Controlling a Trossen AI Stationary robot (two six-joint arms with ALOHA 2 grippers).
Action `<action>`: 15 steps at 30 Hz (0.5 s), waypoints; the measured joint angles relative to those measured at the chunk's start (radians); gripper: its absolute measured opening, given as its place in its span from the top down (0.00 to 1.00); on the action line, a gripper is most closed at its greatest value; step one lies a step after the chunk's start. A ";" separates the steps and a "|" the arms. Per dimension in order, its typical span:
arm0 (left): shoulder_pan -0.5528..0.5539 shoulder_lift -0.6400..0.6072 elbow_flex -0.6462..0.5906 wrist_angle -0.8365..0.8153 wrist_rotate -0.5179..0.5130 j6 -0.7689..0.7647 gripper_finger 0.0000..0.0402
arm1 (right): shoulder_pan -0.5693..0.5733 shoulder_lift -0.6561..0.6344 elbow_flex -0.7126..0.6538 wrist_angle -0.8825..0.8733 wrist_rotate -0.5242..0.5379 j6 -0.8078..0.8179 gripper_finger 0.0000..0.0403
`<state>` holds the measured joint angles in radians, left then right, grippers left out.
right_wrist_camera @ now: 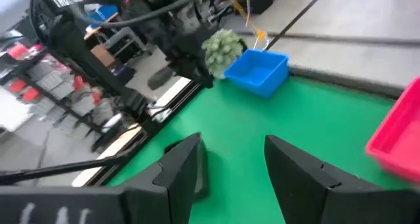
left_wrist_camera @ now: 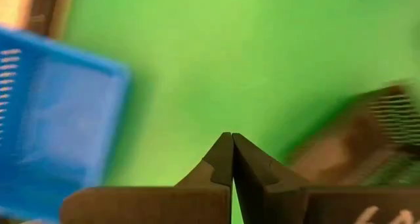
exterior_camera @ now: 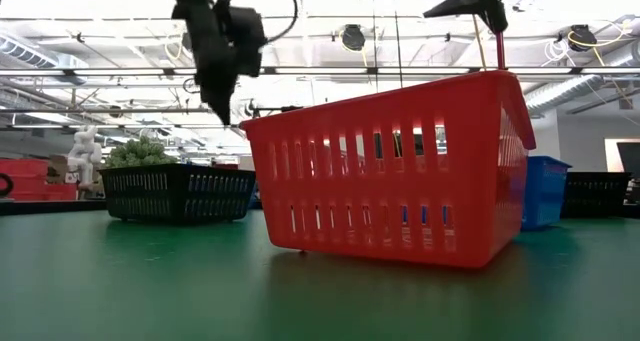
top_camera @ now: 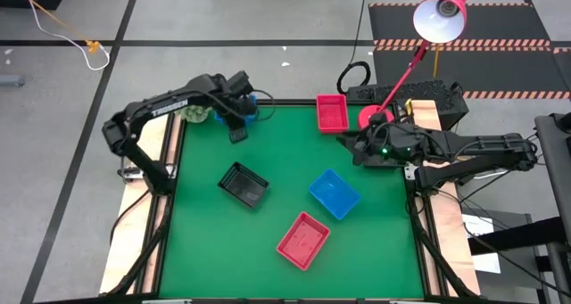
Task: Stack baskets by color
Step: Stack the left black bin on top of the stacked black bins
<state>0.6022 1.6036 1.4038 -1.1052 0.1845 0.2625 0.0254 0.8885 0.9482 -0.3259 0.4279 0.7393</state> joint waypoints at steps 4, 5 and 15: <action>-0.134 -0.060 -0.011 -0.006 0.048 -0.115 0.97 | 0.000 0.000 0.000 -0.021 -0.014 0.041 0.58; -0.171 -0.076 -0.014 -0.006 0.050 -0.133 0.95 | 0.000 0.000 0.000 -0.026 -0.015 0.050 0.58; -0.522 -0.119 -0.016 0.038 -0.125 -0.344 0.80 | 0.001 0.004 0.000 -0.033 -0.106 0.071 0.58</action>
<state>0.0798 1.4846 1.3876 -1.0673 0.0599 -0.0813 0.0260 0.8928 0.9482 -0.3591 0.3220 0.8107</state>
